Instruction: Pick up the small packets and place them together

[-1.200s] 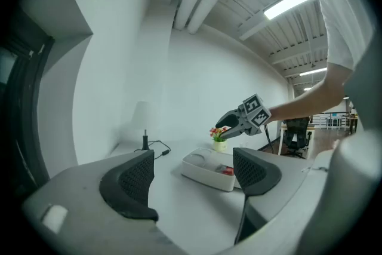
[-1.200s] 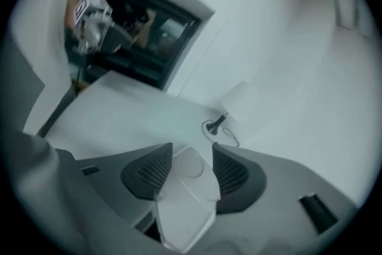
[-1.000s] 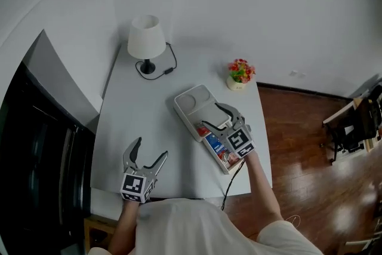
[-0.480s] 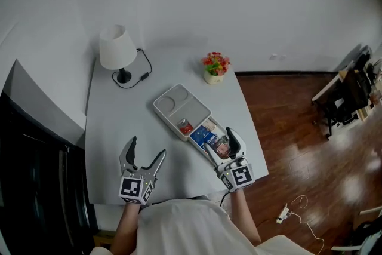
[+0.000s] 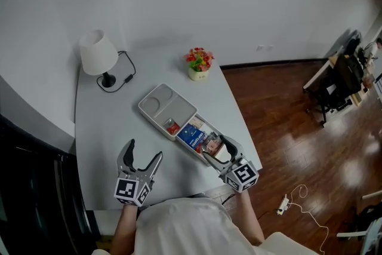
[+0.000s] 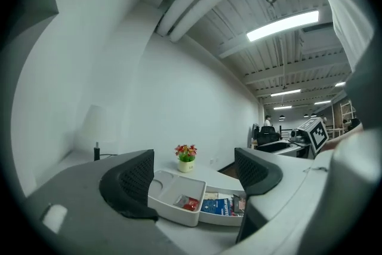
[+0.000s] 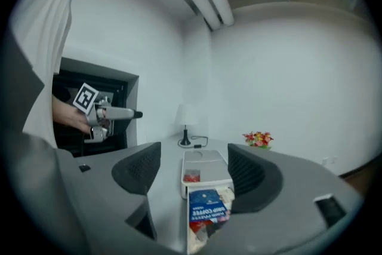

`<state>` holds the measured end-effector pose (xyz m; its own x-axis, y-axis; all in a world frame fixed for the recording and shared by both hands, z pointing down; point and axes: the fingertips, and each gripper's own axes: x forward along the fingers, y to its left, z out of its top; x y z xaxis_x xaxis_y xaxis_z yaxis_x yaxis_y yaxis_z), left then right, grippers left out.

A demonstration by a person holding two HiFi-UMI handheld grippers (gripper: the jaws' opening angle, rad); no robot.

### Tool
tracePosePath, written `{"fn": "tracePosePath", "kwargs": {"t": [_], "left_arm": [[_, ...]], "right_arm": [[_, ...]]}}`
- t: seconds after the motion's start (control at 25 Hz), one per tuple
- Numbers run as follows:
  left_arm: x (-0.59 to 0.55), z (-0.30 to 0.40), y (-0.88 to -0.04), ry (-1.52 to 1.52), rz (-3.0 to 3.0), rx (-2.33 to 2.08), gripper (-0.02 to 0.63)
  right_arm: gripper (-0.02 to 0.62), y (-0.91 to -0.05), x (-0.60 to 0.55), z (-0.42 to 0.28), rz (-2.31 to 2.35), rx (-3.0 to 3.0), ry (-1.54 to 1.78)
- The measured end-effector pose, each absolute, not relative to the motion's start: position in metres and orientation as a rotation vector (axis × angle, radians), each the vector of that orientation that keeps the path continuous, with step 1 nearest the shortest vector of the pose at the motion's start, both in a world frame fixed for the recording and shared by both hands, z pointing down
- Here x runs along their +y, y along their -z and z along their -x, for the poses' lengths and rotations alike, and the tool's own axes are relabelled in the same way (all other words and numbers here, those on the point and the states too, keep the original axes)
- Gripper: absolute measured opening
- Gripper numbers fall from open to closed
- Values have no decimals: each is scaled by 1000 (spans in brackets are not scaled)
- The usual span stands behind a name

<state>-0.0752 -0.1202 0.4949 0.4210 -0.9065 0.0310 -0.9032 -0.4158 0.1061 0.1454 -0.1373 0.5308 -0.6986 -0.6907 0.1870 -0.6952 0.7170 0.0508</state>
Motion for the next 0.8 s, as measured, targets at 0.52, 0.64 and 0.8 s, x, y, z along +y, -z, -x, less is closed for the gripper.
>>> {"fn": "tracePosePath", "kwargs": {"t": [0.52,0.64,0.8], "left_arm": [[-122,49,-522,-59,-2494,-1665,417],[-121,48,-527,-77,-2466,-1682,417],[-120,44,-535,-106,-2444,-1697,416]], "right_arm": [[299,-647,-171,-206,-573,-2313,21],[299,-680,-176,-207,-416,-2212,18],[299,-720,-191,-207,-301,-2099,-72]]}}
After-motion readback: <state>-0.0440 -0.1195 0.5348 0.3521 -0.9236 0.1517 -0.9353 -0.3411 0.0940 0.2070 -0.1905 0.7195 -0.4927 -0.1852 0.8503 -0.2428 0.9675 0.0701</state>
